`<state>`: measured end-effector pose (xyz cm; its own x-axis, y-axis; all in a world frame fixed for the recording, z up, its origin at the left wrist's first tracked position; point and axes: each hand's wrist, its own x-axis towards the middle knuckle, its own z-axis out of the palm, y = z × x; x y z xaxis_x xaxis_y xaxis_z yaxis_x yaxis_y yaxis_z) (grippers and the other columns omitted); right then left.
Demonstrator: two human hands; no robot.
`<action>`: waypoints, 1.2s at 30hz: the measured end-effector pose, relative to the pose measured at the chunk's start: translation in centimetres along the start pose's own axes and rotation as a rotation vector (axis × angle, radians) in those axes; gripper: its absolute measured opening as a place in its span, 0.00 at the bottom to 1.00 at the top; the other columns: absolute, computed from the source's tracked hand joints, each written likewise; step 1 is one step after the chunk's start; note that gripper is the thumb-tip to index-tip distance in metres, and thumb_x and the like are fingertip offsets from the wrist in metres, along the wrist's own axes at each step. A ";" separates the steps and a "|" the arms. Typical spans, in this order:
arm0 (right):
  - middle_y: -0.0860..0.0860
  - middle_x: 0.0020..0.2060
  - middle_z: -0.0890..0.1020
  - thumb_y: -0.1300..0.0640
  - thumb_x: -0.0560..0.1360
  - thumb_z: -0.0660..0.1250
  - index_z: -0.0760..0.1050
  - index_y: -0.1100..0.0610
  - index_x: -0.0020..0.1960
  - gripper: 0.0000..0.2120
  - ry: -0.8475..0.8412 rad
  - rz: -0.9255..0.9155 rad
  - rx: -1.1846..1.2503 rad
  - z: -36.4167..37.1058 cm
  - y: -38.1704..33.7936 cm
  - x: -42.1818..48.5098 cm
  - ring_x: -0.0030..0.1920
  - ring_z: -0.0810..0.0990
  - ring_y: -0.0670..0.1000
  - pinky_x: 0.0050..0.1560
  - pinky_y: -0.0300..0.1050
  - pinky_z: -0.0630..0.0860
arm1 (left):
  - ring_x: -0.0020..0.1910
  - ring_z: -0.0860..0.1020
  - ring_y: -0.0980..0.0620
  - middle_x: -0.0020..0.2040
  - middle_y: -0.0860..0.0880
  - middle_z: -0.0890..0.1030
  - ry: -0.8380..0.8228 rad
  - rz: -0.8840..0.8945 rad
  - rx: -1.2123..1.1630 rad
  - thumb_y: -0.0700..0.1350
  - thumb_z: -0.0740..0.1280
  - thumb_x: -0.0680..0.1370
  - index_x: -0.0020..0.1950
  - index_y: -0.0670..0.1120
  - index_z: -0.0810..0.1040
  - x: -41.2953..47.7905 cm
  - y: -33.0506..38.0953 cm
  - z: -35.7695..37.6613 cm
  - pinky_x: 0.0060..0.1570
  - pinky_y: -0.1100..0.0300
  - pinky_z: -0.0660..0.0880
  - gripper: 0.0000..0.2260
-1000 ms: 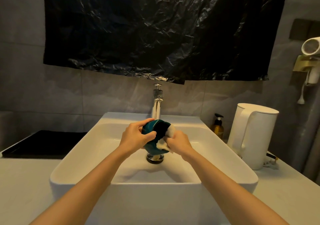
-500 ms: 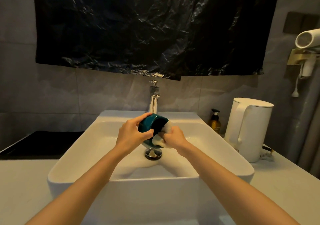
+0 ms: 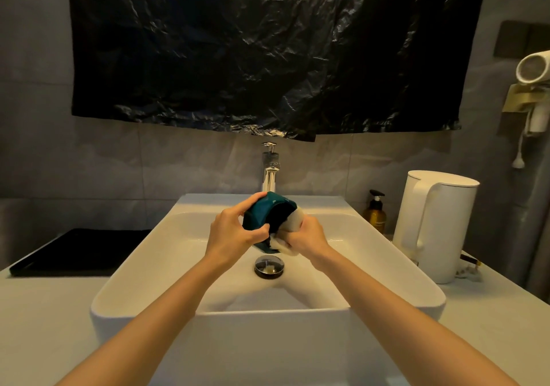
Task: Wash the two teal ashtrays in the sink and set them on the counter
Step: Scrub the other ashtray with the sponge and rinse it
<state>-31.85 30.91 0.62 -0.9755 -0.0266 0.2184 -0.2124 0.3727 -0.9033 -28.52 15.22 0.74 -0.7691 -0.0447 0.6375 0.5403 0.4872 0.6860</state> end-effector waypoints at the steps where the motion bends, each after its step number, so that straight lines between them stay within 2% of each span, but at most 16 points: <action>1: 0.52 0.46 0.81 0.60 0.72 0.72 0.76 0.57 0.54 0.11 0.034 -0.056 -0.038 -0.1 0.0 -0.1 0.47 0.79 0.51 0.47 0.44 0.77 | 0.55 0.74 0.55 0.55 0.56 0.77 -0.001 0.007 0.001 0.42 0.74 0.70 0.67 0.57 0.72 0.0 0.1 0.1 0.50 0.63 0.77 0.27; 4: 0.52 0.44 0.79 0.61 0.78 0.63 0.77 0.62 0.55 0.08 0.124 -0.202 -0.216 -0.3 -0.2 -0.5 0.45 0.78 0.52 0.42 0.42 0.75 | 0.54 0.74 0.56 0.54 0.56 0.77 0.023 -0.006 -0.019 0.41 0.73 0.71 0.67 0.56 0.72 0.1 0.3 0.2 0.50 0.66 0.75 0.26; 6: 0.52 0.42 0.77 0.60 0.79 0.60 0.77 0.61 0.53 0.08 0.159 -0.237 -0.268 -0.3 -0.4 -0.5 0.40 0.75 0.49 0.34 0.37 0.70 | 0.54 0.74 0.55 0.53 0.56 0.78 0.039 -0.010 -0.040 0.41 0.73 0.71 0.66 0.56 0.72 0.1 0.3 0.1 0.51 0.64 0.76 0.26; 8: 0.52 0.42 0.78 0.56 0.80 0.59 0.77 0.59 0.51 0.10 0.169 -0.232 -0.276 -0.2 -0.5 -0.6 0.39 0.75 0.48 0.34 0.37 0.69 | 0.54 0.75 0.54 0.53 0.55 0.78 0.046 0.001 -0.047 0.40 0.73 0.71 0.65 0.58 0.73 0.0 0.2 -0.1 0.52 0.61 0.77 0.26; 11: 0.52 0.44 0.78 0.54 0.80 0.59 0.74 0.56 0.52 0.07 0.106 -0.089 -0.097 0.1 -0.7 -0.4 0.45 0.76 0.51 0.44 0.43 0.73 | 0.54 0.76 0.53 0.53 0.55 0.79 0.058 0.016 -0.036 0.40 0.73 0.70 0.65 0.58 0.73 -0.1 0.3 -0.3 0.51 0.60 0.79 0.26; 14: 0.53 0.50 0.78 0.58 0.79 0.62 0.71 0.58 0.58 0.09 -0.072 0.121 0.130 0.8 -0.7 -0.2 0.52 0.78 0.52 0.54 0.47 0.78 | 0.54 0.75 0.55 0.54 0.55 0.77 0.098 -0.016 -0.041 0.41 0.73 0.71 0.66 0.56 0.73 0.0 0.4 -0.3 0.52 0.60 0.77 0.25; 17: 0.61 0.57 0.78 0.61 0.78 0.65 0.71 0.60 0.63 0.14 -0.273 0.328 0.517 1.7 -1.1 -0.3 0.54 0.80 0.58 0.49 0.48 0.82 | 0.56 0.74 0.54 0.57 0.53 0.78 0.133 -0.041 -0.060 0.41 0.73 0.72 0.67 0.55 0.72 0.2 0.3 -0.3 0.54 0.56 0.77 0.26; 18: 0.62 0.57 0.78 0.62 0.77 0.66 0.72 0.61 0.63 0.14 -0.274 0.349 0.583 2.1 -1.4 -0.4 0.55 0.80 0.59 0.46 0.48 0.82 | 0.56 0.74 0.53 0.58 0.52 0.78 0.138 -0.039 -0.060 0.41 0.73 0.71 0.67 0.56 0.72 0.2 0.4 -0.3 0.54 0.55 0.77 0.26; 20: 0.61 0.55 0.80 0.62 0.75 0.68 0.74 0.62 0.61 0.15 -0.154 0.354 0.584 2.8 -1.6 -0.1 0.54 0.80 0.60 0.44 0.51 0.82 | 0.58 0.74 0.53 0.60 0.51 0.78 0.144 -0.026 -0.056 0.41 0.74 0.71 0.68 0.56 0.72 0.1 0.4 -0.2 0.54 0.54 0.77 0.27; 22: 0.60 0.52 0.81 0.59 0.75 0.69 0.75 0.62 0.58 0.13 0.003 0.327 0.460 3.4 -1.4 0.5 0.50 0.82 0.60 0.42 0.54 0.83 | 0.59 0.74 0.53 0.62 0.51 0.77 0.152 -0.019 -0.051 0.41 0.74 0.70 0.68 0.56 0.71 0.1 0.5 -0.2 0.55 0.53 0.77 0.28; 24: 0.59 0.49 0.81 0.56 0.78 0.65 0.75 0.61 0.53 0.09 0.090 0.228 0.324 3.5 -1.4 0.5 0.45 0.83 0.60 0.41 0.54 0.83 | 0.60 0.74 0.51 0.62 0.53 0.77 0.168 -0.010 -0.068 0.41 0.74 0.70 0.69 0.56 0.71 0.2 0.5 -0.3 0.56 0.53 0.78 0.29; 28: 0.55 0.45 0.81 0.47 0.81 0.57 0.74 0.57 0.51 0.14 0.187 0.068 0.115 3.1 -1.1 0.1 0.45 0.82 0.55 0.47 0.54 0.82 | 0.59 0.74 0.54 0.58 0.57 0.76 0.170 0.009 -0.101 0.40 0.74 0.70 0.68 0.57 0.70 0.1 0.7 -0.5 0.55 0.57 0.77 0.29; 31: 0.56 0.51 0.81 0.56 0.80 0.62 0.73 0.56 0.57 0.08 0.002 0.089 0.308 3.1 -1.2 0.3 0.50 0.80 0.53 0.52 0.48 0.81 | 0.61 0.74 0.52 0.60 0.55 0.76 0.159 0.006 -0.119 0.39 0.73 0.71 0.68 0.56 0.71 0.1 0.6 -0.5 0.56 0.54 0.78 0.29; 33: 0.58 0.55 0.80 0.64 0.77 0.65 0.72 0.57 0.63 0.15 -0.156 0.101 0.546 2.9 -1.3 0.5 0.56 0.79 0.54 0.58 0.49 0.78 | 0.62 0.74 0.51 0.61 0.54 0.76 0.155 -0.007 -0.128 0.39 0.73 0.71 0.69 0.55 0.71 0.1 0.5 -0.6 0.55 0.53 0.78 0.29; 34: 0.58 0.56 0.79 0.66 0.76 0.65 0.71 0.57 0.64 0.17 -0.194 0.104 0.616 2.8 -1.5 0.4 0.58 0.78 0.55 0.60 0.49 0.77 | 0.62 0.73 0.51 0.61 0.55 0.76 0.149 -0.010 -0.135 0.39 0.73 0.71 0.69 0.55 0.70 0.1 0.4 -0.6 0.55 0.53 0.78 0.29; 36: 0.58 0.56 0.80 0.66 0.77 0.64 0.71 0.58 0.63 0.15 -0.134 0.120 0.613 2.6 -1.6 0.3 0.57 0.79 0.55 0.59 0.49 0.77 | 0.61 0.73 0.51 0.62 0.56 0.74 0.090 -0.005 -0.165 0.38 0.73 0.71 0.69 0.57 0.69 0.1 0.5 -0.6 0.54 0.55 0.79 0.30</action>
<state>-31.95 27.95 1.18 -0.9847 -0.1487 0.0905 -0.0568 -0.2168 -0.9746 -28.14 14.92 1.37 -0.7423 -0.1280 0.6577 0.5911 0.3370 0.7328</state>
